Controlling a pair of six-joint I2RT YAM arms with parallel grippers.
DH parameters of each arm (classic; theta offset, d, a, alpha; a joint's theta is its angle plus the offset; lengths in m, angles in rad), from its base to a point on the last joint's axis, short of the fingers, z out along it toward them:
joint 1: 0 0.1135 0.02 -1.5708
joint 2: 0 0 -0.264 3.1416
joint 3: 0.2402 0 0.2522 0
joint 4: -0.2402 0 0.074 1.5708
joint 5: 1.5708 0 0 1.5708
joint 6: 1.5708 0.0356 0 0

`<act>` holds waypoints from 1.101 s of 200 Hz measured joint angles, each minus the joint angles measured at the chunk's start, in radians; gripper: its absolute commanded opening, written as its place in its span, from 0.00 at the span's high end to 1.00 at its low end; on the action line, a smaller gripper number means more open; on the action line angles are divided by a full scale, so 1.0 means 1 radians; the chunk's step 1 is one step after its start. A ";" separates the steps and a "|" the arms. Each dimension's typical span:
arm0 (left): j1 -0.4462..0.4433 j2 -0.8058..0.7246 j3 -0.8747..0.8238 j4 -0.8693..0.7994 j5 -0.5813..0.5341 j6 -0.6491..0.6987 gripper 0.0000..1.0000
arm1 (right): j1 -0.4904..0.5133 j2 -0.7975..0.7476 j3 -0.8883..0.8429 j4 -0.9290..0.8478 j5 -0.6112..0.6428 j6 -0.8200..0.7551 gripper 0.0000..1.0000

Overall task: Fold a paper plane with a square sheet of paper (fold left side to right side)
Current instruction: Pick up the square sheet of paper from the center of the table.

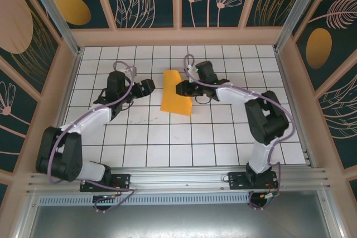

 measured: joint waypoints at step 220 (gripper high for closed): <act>-0.026 0.029 -0.042 0.811 0.572 -0.333 1.00 | -0.074 -0.349 0.000 0.010 -0.474 -0.116 0.42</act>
